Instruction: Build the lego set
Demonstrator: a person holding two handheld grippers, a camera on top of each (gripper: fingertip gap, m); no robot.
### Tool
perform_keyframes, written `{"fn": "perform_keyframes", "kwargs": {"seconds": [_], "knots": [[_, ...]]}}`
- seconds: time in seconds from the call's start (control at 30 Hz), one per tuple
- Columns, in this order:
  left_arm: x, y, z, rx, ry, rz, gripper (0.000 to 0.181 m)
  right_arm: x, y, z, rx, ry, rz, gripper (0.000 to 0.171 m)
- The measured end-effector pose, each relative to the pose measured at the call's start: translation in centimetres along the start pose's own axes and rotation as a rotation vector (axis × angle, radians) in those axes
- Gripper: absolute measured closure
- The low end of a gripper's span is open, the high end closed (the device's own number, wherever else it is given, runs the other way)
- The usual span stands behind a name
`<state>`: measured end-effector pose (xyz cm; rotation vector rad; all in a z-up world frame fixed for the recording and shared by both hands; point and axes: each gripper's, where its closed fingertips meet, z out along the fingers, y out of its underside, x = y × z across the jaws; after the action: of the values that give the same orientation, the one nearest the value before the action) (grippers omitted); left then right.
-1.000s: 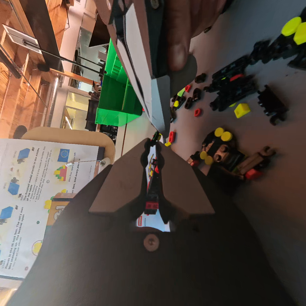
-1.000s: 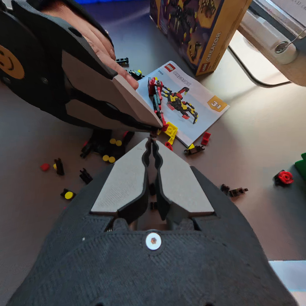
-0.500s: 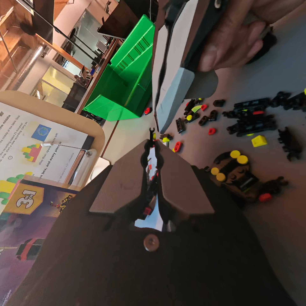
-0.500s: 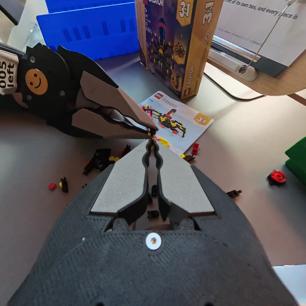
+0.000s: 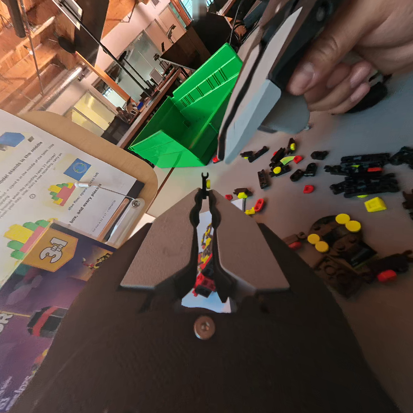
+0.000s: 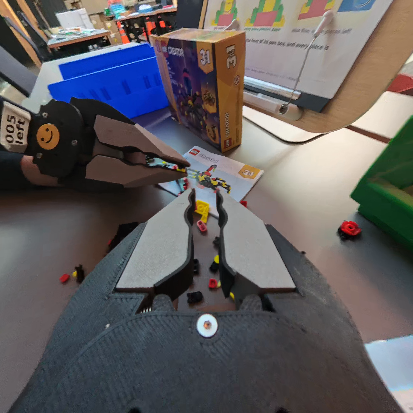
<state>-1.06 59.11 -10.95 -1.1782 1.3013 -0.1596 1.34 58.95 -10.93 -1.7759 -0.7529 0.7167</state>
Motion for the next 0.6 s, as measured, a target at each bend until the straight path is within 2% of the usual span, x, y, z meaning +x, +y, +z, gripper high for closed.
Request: {"fn": "perform_keyframes", "kwargs": {"seconds": [0.2, 0.33, 0.43, 0.53, 0.6], "knots": [[-1.0, 2.1, 0.1, -0.099, -0.068, 0.094, 0.179, 5.5, -1.0, -3.7, 0.077, 0.456, -0.252, 0.161], [-2.1, 4.8, -0.7, -0.232, -0.095, 0.074, 0.179, 6.5, -2.0, -6.9, 0.170, 0.681, -0.328, 0.171], [-1.5, 7.3, -2.4, -0.391, 0.057, -0.268, 0.178, 6.4, -1.8, -8.7, 0.165, 0.810, -0.397, 0.171], [1.0, 6.3, -4.8, -0.349, 0.296, -0.523, 0.179, 5.7, -1.5, -9.3, 0.147, 0.848, -0.419, 0.171], [2.4, 7.1, -6.4, -0.409, 0.395, -0.600, 0.179, 5.4, -1.4, -9.5, 0.141, 0.869, -0.438, 0.171]]}}
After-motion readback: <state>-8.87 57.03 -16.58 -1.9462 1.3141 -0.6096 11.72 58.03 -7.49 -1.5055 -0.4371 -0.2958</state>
